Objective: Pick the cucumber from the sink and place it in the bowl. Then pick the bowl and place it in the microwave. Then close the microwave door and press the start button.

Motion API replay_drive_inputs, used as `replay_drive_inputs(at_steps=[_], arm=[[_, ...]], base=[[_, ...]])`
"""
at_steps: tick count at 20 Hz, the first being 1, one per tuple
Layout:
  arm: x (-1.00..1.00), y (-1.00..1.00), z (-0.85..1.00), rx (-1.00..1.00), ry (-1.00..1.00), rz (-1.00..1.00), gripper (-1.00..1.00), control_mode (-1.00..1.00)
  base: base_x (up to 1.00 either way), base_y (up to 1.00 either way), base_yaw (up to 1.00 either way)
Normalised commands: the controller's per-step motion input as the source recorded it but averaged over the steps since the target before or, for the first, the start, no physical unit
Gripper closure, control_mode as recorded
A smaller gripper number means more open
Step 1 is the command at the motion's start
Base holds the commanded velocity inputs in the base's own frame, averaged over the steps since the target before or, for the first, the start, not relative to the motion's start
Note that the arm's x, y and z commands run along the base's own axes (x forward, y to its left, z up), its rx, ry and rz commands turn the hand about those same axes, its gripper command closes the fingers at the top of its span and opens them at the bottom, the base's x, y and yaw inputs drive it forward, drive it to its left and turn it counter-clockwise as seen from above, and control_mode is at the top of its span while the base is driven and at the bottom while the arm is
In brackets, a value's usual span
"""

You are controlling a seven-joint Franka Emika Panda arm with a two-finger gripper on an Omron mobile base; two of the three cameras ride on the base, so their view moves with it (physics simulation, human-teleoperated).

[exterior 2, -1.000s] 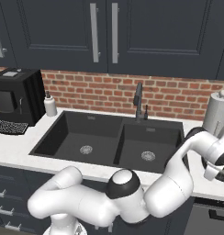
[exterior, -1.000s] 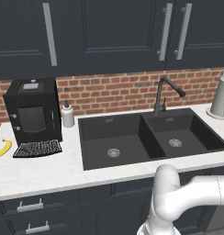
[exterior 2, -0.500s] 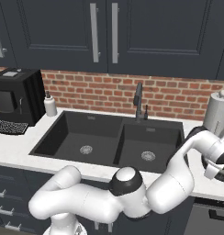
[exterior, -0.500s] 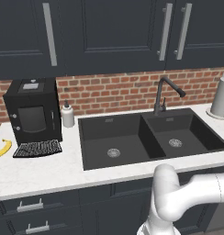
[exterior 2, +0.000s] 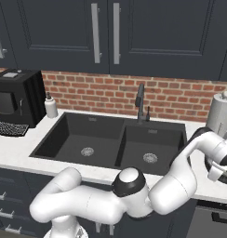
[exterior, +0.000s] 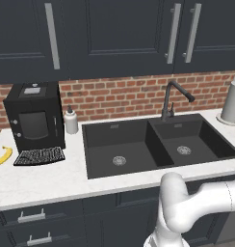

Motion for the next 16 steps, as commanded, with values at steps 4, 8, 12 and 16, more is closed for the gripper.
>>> replay_drive_inputs(at_steps=[4, 8, 12, 16], arm=[[0.0, 0.04, -0.05, 0.0, 0.0, 0.0, 1.0, -1.0], [-0.06, 0.28, 0.0, 0.0, 0.0, 0.0, 1.0, -1.0], [-0.32, 0.57, 0.0, 0.0, -0.04, 0.06, 1.0, -1.0], [-0.42, 0.81, 0.1, -0.01, -0.07, 0.16, 1.0, -1.0]], base=[[0.0, 0.0, 0.0], [0.0, 0.0, 0.0], [0.0, 0.0, 0.0], [0.0, 0.0, 0.0]])
